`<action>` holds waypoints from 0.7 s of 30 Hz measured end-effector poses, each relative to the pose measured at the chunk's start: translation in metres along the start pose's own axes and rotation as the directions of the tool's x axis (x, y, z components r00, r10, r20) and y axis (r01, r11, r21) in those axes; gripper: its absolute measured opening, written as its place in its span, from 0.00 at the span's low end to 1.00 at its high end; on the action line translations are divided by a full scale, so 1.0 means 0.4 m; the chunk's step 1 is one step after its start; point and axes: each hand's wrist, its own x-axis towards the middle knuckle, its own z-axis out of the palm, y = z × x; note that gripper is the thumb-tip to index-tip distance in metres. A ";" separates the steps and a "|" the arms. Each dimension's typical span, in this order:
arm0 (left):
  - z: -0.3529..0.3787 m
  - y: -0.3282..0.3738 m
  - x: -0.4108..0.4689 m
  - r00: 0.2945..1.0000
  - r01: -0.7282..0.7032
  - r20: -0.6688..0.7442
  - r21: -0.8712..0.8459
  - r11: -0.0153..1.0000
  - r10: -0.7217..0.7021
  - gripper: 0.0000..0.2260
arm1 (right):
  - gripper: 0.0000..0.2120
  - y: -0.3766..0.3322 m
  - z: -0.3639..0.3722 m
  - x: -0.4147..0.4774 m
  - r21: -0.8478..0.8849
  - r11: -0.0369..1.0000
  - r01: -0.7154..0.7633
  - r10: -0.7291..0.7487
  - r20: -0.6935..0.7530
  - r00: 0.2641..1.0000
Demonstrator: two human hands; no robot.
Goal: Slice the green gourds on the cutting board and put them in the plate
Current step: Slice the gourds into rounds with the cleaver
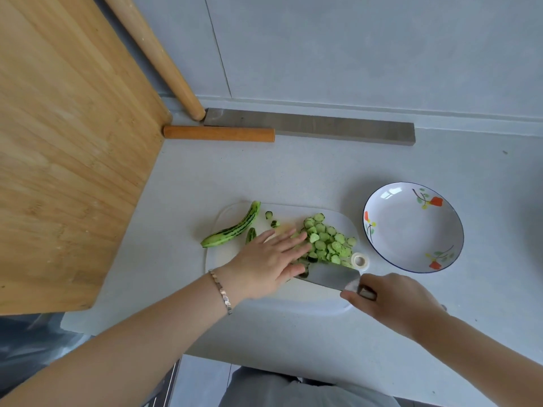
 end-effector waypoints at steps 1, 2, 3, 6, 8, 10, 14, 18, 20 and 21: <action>0.005 -0.004 0.007 0.994 0.014 0.108 -0.019 1.000 -0.011 0.24 | 0.24 0.002 -0.008 0.000 -0.044 0.999 0.012 -0.011 0.016 1.000; 0.008 -0.006 0.012 0.985 0.027 0.174 -0.049 0.998 -0.018 0.24 | 0.24 0.006 -0.013 0.001 -0.085 0.996 0.026 -0.023 0.031 0.999; 0.010 -0.008 0.017 0.977 0.037 0.214 -0.091 0.995 -0.017 0.24 | 0.23 0.009 -0.018 0.001 -0.116 0.992 0.038 -0.033 0.046 0.998; 0.008 -0.011 0.049 0.945 0.097 0.325 -0.231 0.968 -0.017 0.28 | 0.23 0.037 -0.019 0.011 -0.208 0.974 0.089 -0.084 0.033 0.996; 0.005 -0.013 0.072 0.917 0.145 0.397 -0.245 0.959 -0.037 0.32 | 0.23 0.053 -0.020 0.018 -0.254 0.960 0.117 -0.114 0.026 0.993; -0.001 -0.016 0.097 0.896 0.181 0.438 -0.210 0.961 -0.073 0.36 | 0.21 0.073 -0.017 0.029 -0.265 0.955 0.136 -0.129 0.041 0.991; 0.005 -0.027 0.147 0.899 0.212 0.422 -0.185 0.960 -0.117 0.45 | 0.43 0.092 -0.022 0.042 -0.267 0.940 0.212 -0.232 -0.043 0.972; 0.033 -0.030 0.182 0.925 0.222 0.351 -0.198 0.955 -0.143 0.44 | 0.54 0.134 0.018 0.060 -0.242 0.940 0.240 -0.285 -0.169 0.944; 0.046 -0.035 0.196 0.941 0.226 0.296 -0.193 0.955 -0.163 0.41 | 0.44 0.141 0.030 0.066 -0.186 0.930 0.318 -0.360 -0.267 0.894; 0.052 -0.039 0.202 0.944 0.230 0.280 -0.189 0.955 -0.172 0.40 | 0.38 0.144 0.033 0.068 -0.183 0.926 0.329 -0.371 -0.291 0.882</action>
